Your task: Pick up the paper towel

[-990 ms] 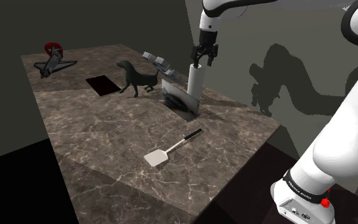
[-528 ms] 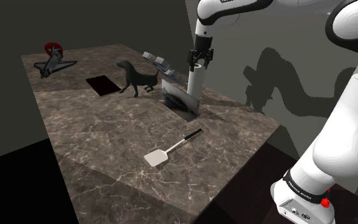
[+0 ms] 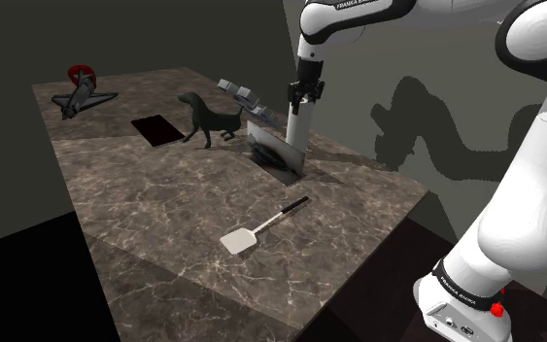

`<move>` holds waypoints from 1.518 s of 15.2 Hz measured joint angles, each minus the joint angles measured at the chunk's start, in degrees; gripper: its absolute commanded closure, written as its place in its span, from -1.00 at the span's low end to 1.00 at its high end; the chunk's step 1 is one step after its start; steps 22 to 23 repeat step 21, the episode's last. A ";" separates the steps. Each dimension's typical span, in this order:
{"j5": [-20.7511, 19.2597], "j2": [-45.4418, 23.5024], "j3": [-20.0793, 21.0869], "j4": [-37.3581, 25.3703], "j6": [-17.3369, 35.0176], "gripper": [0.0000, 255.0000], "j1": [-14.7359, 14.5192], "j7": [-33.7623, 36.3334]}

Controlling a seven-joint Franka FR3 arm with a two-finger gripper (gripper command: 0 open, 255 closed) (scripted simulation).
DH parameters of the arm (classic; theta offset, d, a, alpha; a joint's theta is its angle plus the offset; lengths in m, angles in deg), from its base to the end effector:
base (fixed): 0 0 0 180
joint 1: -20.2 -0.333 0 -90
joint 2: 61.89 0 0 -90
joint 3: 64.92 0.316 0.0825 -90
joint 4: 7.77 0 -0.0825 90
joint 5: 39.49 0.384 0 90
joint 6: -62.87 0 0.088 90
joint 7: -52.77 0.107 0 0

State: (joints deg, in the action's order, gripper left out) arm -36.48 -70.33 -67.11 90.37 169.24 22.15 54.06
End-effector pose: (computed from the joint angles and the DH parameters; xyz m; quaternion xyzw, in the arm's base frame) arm 0.6060 -0.0386 0.4958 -0.9983 0.0546 0.0012 0.0224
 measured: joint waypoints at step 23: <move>-0.02 -0.37 -0.04 -11.57 -11.25 1.00 0.10 0.35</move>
